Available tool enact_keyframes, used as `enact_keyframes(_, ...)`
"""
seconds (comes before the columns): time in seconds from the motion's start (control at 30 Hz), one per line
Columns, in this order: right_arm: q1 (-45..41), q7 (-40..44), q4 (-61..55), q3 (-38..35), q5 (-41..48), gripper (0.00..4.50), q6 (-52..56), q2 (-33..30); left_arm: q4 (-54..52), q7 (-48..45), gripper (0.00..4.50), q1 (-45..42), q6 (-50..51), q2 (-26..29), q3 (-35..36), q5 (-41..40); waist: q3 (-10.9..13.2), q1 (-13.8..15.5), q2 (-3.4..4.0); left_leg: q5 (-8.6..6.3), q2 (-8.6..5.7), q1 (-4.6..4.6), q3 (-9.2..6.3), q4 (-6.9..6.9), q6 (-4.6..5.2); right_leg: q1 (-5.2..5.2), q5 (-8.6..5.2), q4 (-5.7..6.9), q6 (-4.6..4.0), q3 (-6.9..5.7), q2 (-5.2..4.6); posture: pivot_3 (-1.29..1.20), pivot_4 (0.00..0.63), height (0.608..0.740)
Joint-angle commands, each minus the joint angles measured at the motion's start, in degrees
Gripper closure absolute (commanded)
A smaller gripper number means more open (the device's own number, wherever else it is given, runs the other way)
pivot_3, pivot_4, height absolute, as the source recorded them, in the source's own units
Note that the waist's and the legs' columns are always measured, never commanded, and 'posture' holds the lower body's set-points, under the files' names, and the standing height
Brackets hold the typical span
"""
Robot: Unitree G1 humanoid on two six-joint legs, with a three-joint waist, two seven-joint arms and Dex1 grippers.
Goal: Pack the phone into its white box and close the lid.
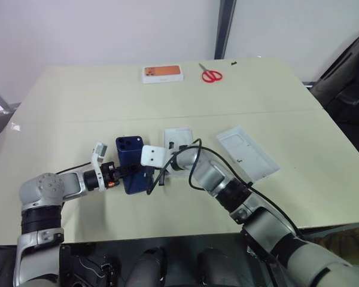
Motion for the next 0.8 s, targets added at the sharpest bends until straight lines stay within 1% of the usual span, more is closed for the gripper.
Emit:
enact_keyframes(0.03,1.0,0.2,-0.5,1.0,-0.2,4.5,0.1,0.0,0.1,1.0,4.46,-0.2,-0.2,0.6,1.5,-0.9,0.0,0.0,0.0,0.0,0.0,0.0,0.0,0.0,0.0,0.0,0.0,0.0,0.0,0.0,0.0,0.0,0.15,0.734)
enact_keyframes(0.13,1.2,-0.1,-1.7,-1.3,2.0,4.5,0.1,0.7,0.9,1.5,4.46,-0.3,0.1,0.4,2.6,-2.0,0.0,0.0,0.0,0.0,0.0,0.0,0.0,-0.01,0.0,-0.01,0.0,0.0,0.0,0.0,0.0,0.0,0.15,0.734)
enact_keyframes(0.17,1.1,-0.5,-2.5,-3.1,3.6,4.5,0.3,1.5,0.9,1.6,4.46,-0.3,0.0,0.4,3.0,-2.5,0.0,-0.1,0.0,0.0,0.0,0.0,0.0,-0.01,0.0,-0.01,0.0,0.0,0.0,0.0,0.0,0.0,0.15,0.734)
enact_keyframes(0.23,1.2,0.1,-5.6,-8.8,9.6,4.5,2.0,3.2,0.2,1.5,4.46,0.0,-0.3,0.8,3.8,-3.3,0.1,-0.1,-0.04,0.0,0.0,-0.01,0.0,-0.02,0.0,-0.02,0.0,0.0,0.0,0.01,0.0,0.0,0.15,0.734)
enact_keyframes(0.3,1.4,1.2,-7.9,-12.5,14.1,4.5,3.8,3.8,-1.0,1.2,4.46,0.4,0.4,1.1,4.6,-4.4,0.1,-0.1,-0.03,0.0,0.01,-0.06,0.0,-0.02,0.0,-0.05,0.0,0.0,0.0,0.01,0.0,0.0,0.15,0.734)
enact_keyframes(0.37,1.4,2.9,-10.2,-15.6,18.1,4.5,6.5,3.2,-2.9,1.5,4.46,0.8,-1.4,0.4,6.3,-5.4,0.1,-0.1,-0.03,0.0,0.01,-0.14,0.0,-0.02,0.0,-0.13,0.0,0.0,0.0,0.01,0.0,0.0,0.15,0.734)
enact_keyframes(0.4,1.5,3.6,-11.3,-16.6,19.5,3.96,6.9,2.4,-3.8,1.5,4.5,1.2,-2.9,0.2,6.7,-5.3,0.1,-0.1,-0.03,0.0,0.01,-0.17,0.0,-0.03,0.0,-0.15,0.0,-0.01,0.0,0.01,0.0,0.0,0.15,0.734)
enact_keyframes(0.43,1.8,4.1,-12.1,-17.0,20.3,3.63,7.1,1.5,-4.3,1.4,4.5,1.5,-4.3,0.1,7.0,-5.2,0.1,-0.1,-0.03,0.0,0.02,-0.18,0.0,-0.03,0.0,-0.15,0.0,-0.02,0.0,0.01,0.0,0.0,0.15,0.734)
enact_keyframes(0.47,2.2,4.5,-12.8,-17.1,20.7,3.18,7.0,0.5,-4.5,1.3,4.5,1.7,-5.2,0.0,7.1,-5.3,0.1,-0.1,-0.03,0.0,0.01,-0.18,0.0,-0.04,0.0,-0.15,0.0,-0.02,0.0,0.01,-0.01,0.0,0.15,0.734)
enact_keyframes(0.57,5.5,10.2,-18.1,-15.9,23.0,1.72,5.9,-5.2,-3.8,0.8,4.5,1.4,-4.8,0.6,7.5,-6.6,0.1,0.4,-0.04,-0.01,0.0,-0.19,0.0,-0.02,0.01,-0.14,0.0,-0.06,0.0,0.0,-0.02,0.0,0.15,0.734)
enact_keyframes(0.63,6.6,12.2,-19.9,-15.3,24.1,1.72,6.6,-8.2,-3.6,1.3,4.5,1.1,-3.7,0.8,7.7,-7.3,0.1,0.4,-0.06,-0.15,-0.02,-0.19,0.01,-0.01,0.25,-0.11,0.0,-0.1,0.0,0.0,-0.05,0.0,0.15,0.734)
enact_keyframes(0.7,8.7,14.7,-21.1,-13.4,22.4,1.72,2.7,-13.2,-2.4,2.2,4.5,0.1,-1.9,0.7,8.7,-8.5,0.1,0.4,-0.05,-0.15,-0.02,-0.23,0.02,0.0,0.26,-0.12,0.0,-0.1,0.0,0.0,-0.05,0.0,0.15,0.734)
enact_keyframes(0.8,11.1,17.3,-22.0,-11.5,21.4,1.72,-1.5,-18.1,-1.7,3.1,4.5,-0.9,-1.1,0.5,8.9,-9.3,0.2,0.2,-0.08,-0.16,-0.01,-0.24,0.02,-0.01,0.27,-0.08,0.0,-0.09,0.0,0.0,-0.05,0.0,0.15,0.734)
